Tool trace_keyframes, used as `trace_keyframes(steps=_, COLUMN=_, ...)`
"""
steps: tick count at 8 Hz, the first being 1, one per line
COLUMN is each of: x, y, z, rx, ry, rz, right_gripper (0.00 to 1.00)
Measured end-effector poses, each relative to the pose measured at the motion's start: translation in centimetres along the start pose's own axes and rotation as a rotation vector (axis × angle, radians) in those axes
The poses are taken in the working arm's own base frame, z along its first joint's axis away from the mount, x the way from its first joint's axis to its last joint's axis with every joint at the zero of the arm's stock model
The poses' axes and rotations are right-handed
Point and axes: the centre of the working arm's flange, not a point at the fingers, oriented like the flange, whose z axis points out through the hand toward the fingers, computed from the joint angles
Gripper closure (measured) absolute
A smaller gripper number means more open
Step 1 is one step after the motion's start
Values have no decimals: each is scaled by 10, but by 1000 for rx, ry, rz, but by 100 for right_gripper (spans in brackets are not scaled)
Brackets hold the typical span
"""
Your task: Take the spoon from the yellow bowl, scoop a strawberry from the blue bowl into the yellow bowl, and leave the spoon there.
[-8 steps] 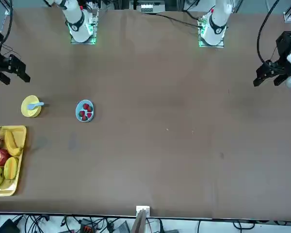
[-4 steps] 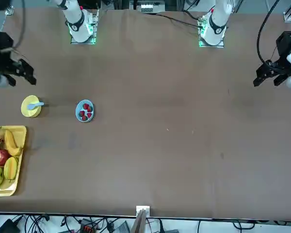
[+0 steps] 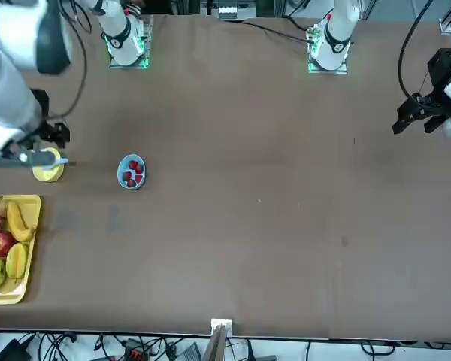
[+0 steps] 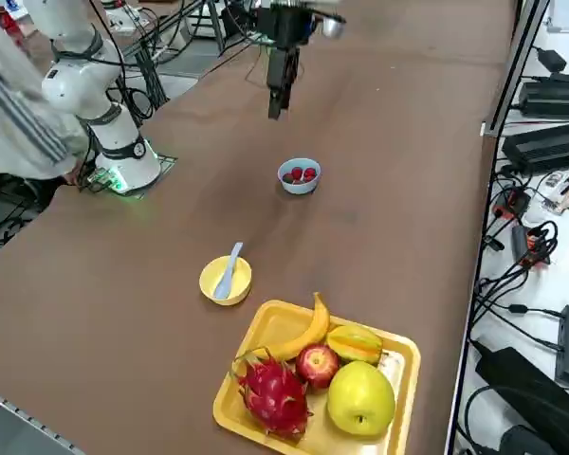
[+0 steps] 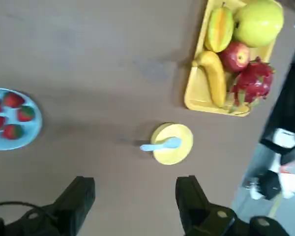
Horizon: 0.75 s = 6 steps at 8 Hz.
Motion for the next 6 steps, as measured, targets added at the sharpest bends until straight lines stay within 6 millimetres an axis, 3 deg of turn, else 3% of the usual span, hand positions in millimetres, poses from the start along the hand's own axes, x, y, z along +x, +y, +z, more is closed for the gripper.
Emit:
trace_keyframes(steps=3, x=4, y=-40, z=64, rx=-152, ry=-18, rz=108, right_gripper=0)
trace_keyframes(steps=6, x=-3, y=-100, z=139, rx=-395, ry=-14, rz=169, right_gripper=0)
